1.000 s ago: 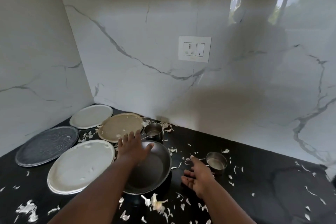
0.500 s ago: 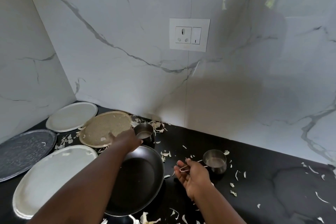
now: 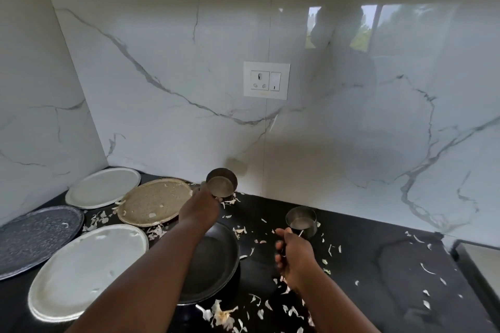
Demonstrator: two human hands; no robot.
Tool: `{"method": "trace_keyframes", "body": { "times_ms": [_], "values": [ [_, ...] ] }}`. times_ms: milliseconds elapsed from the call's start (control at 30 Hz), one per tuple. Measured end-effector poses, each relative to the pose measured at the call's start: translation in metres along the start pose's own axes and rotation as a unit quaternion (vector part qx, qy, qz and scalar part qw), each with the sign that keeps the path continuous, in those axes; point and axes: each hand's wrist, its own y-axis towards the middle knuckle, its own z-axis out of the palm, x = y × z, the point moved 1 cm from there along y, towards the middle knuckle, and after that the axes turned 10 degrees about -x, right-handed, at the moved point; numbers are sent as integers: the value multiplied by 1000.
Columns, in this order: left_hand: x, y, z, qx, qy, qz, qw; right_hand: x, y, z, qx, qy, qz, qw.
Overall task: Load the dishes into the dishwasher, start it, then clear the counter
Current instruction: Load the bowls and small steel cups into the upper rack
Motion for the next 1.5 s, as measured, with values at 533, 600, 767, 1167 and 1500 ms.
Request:
{"method": "trace_keyframes", "body": {
  "times_ms": [533, 600, 767, 1167, 1500],
  "values": [
    [-16, -222, -58, 120, -286, -41, 950, -106, -194, -135, -148, -73, -203, 965],
    [-22, -255, -57, 150, -306, -52, 939, -117, -224, -164, -162, -69, -206, 963],
    [-52, -332, -60, 194, -317, -28, 928, -134, -277, -241, -202, -57, -209, 955],
    [-128, -548, -46, 297, -327, 15, 897, -202, -380, -440, -261, -26, -199, 944],
    [-211, -796, 2, 413, -319, -28, 853, -271, -487, -686, -368, -15, -129, 921]
  ]
}}
